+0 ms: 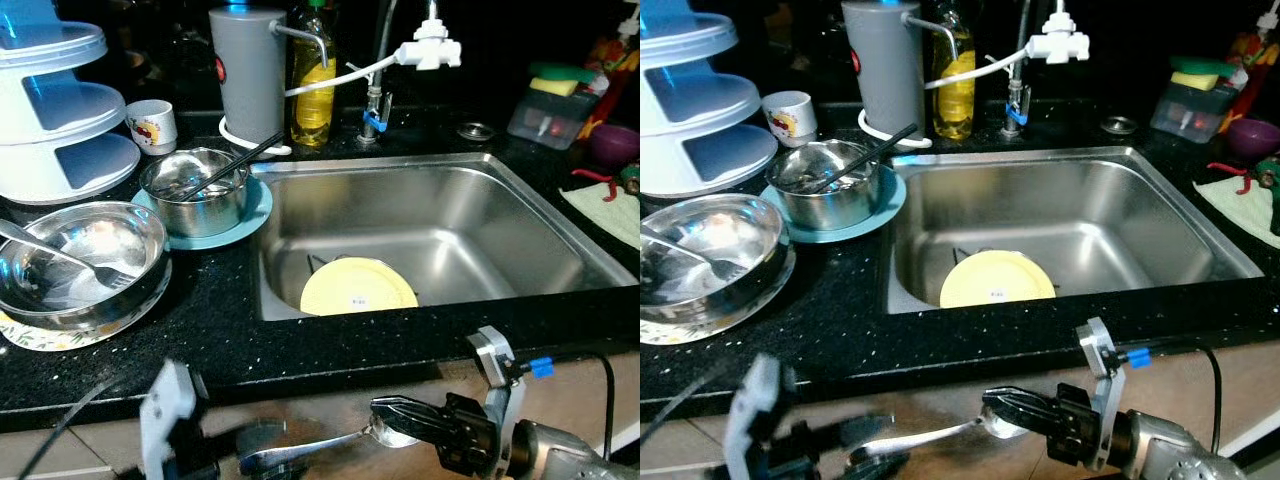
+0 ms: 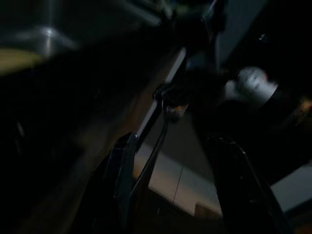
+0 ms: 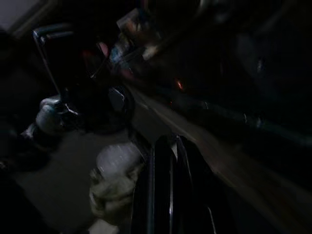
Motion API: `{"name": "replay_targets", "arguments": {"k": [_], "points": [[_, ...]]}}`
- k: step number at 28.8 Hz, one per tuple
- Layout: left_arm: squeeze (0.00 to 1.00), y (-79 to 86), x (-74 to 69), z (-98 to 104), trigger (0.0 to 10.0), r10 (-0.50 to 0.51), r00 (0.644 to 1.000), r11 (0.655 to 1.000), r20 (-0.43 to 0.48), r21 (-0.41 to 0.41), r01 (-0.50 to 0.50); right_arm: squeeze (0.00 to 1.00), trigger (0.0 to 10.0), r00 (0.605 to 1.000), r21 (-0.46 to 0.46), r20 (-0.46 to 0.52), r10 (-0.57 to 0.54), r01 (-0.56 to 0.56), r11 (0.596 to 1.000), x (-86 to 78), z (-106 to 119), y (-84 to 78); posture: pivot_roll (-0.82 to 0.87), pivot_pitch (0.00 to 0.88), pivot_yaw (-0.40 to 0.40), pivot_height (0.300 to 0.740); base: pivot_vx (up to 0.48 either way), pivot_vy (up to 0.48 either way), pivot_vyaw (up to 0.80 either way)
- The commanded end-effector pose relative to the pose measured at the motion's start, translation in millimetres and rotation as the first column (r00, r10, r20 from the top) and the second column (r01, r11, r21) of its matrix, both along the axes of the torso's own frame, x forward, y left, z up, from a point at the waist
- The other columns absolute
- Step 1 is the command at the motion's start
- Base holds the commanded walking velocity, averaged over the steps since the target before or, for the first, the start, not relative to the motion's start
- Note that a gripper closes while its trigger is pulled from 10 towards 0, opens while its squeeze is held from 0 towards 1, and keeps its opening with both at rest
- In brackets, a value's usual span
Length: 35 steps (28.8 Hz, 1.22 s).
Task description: Kitchen organization
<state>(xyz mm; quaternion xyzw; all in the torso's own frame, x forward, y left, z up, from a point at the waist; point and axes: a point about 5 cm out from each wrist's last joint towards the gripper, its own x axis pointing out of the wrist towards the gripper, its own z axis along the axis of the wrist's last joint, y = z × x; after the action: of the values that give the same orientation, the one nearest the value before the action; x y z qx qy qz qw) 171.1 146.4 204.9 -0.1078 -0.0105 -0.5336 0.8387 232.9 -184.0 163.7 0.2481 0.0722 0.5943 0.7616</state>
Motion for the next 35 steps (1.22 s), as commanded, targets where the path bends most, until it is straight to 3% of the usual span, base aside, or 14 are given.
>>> {"name": "replay_targets", "arguments": {"k": [1, 4, 5, 8, 10, 11, 12, 13, 20, 23, 30, 32, 34, 35], "points": [[0.0, 0.9, -1.5, 9.0, 10.0, -0.011, 1.0, 1.0, 0.007, -0.022, 0.011, 0.0, 10.0, 1.0, 0.062, 0.002, -0.001, 0.001, 0.998, -0.8, 10.6, -0.9, 0.03, 0.185, -0.045, 0.74, 0.0, 0.0, 0.0], [0.0, 3.0, 4.4, 19.6, 10.0, 0.023, 0.999, 0.998, 0.047, -0.052, -0.02, 0.0, 10.0, 1.0, 0.126, 0.012, -0.016, 0.014, 0.992, 3.0, 21.6, -0.9, 0.03, 0.184, -0.042, 0.74, 0.0, 0.0, 0.0], [0.0, 5.1, 11.6, 29.6, 10.0, 0.073, 0.992, 0.996, 0.106, -0.061, -0.067, 0.0, 10.0, 0.997, 0.196, 0.056, -0.06, 0.048, 0.979, 11.5, 38.2, -0.5, 0.03, 0.184, -0.041, 0.74, 0.0, 0.0, 0.0], [0.0, 6.1, 17.8, 33.6, 10.0, 0.109, 0.983, 0.994, 0.149, -0.035, -0.105, 0.0, 10.0, 0.992, 0.227, 0.092, -0.084, 0.061, 0.972, 17.6, 49.8, -0.4, 0.03, 0.18, -0.04, 0.74, 0.0, 0.0, 0.0], [0.0, 5.6, 25.7, 36.7, 10.0, 0.146, 0.973, 0.989, 0.177, 0.006, -0.15, 0.0, 10.0, 0.987, 0.172, 0.137, -0.083, 0.059, 0.983, 21.1, 57.6, 0.0, 0.03, 0.179, -0.038, 0.74, 0.0, 0.0, 0.0], [0.0, 6.2, 36.9, 47.3, 10.0, 0.228, 0.95, 0.974, 0.212, -0.046, -0.223, 0.0, 10.0, 0.982, 0.126, 0.162, -0.091, 0.071, 0.99, 24.4, 63.7, -5.7, 0.03, 0.179, -0.038, 0.74, 0.0, 0.0, 0.0], [0.0, 6.2, 36.9, 47.3, 10.0, 0.228, 0.95, 0.974, 0.212, -0.046, -0.223, 0.0, 10.0, 0.982, 0.126, 0.162, -0.091, 0.071, 0.99, 24.4, 63.7, -5.7, 0.03, 0.179, -0.038, 0.74, 0.0, 0.0, 0.0], [0.0, 7.9, 45.5, 56.9, 10.0, 0.295, 0.928, 0.954, 0.226, -0.116, -0.276, 0.0, 10.0, 0.977, 0.098, 0.175, -0.122, 0.106, 0.99, 28.7, 66.2, -12.8, 0.03, 0.179, -0.038, 0.74, 0.0, 0.0, 0.0], [0.0, 8.0, 59.4, 75.7, 10.0, 0.391, 0.88, 0.914, 0.269, -0.23, -0.336, 0.0, 10.0, 0.944, 0.065, 0.223, -0.243, 0.234, 0.97, 42.2, 72.0, -29.4, 0.04, 0.175, -0.036, 0.74, 0.0, 0.0, 0.0], [0.0, 6.3, 67.3, 91.9, 10.0, 0.451, 0.843, 0.876, 0.294, -0.329, -0.354, 0.0, 10.0, 0.905, 0.092, 0.256, -0.339, 0.326, 0.941, 50.4, 81.0, -39.4, 0.04, 0.178, -0.034, 0.74, 0.0, 0.0, 0.0], [0.0, -0.8, 71.1, 97.8, 10.0, 0.445, 0.836, 0.886, 0.321, -0.293, -0.359, 0.0, 10.0, 0.828, 0.097, 0.299, -0.474, 0.467, 0.879, 64.4, 93.5, -49.2, 0.04, 0.183, -0.034, 0.74, 0.0, 0.0, 0.0], [0.0, -12.0, 79.9, 92.3, 10.0, 0.408, 0.83, 0.912, 0.381, -0.128, -0.389, 0.0, 10.0, 0.73, -0.027, 0.353, -0.585, 0.633, 0.774, 84.4, 93.3, -54.0, 0.05, 0.187, -0.034, 0.74, 0.0, 0.0, 0.0], [0.0, -17.8, 89.8, 83.9, 10.0, 0.404, 0.808, 0.898, 0.429, -0.016, -0.44, 0.0, 10.0, 0.596, -0.179, 0.483, -0.641, 0.784, 0.594, 104.0, 93.5, -62.8, 0.05, 0.188, -0.03, 0.74, 0.0, 0.0, 0.0], [0.0, -18.7, 92.5, 81.7, 10.0, 0.408, 0.798, 0.89, 0.443, 0.002, -0.456, 0.0, 10.0, 0.557, -0.214, 0.533, -0.638, 0.817, 0.535, 108.3, 94.5, -65.8, 0.05, 0.188, -0.03, 0.74, 0.0, 0.0, 0.0]]}}
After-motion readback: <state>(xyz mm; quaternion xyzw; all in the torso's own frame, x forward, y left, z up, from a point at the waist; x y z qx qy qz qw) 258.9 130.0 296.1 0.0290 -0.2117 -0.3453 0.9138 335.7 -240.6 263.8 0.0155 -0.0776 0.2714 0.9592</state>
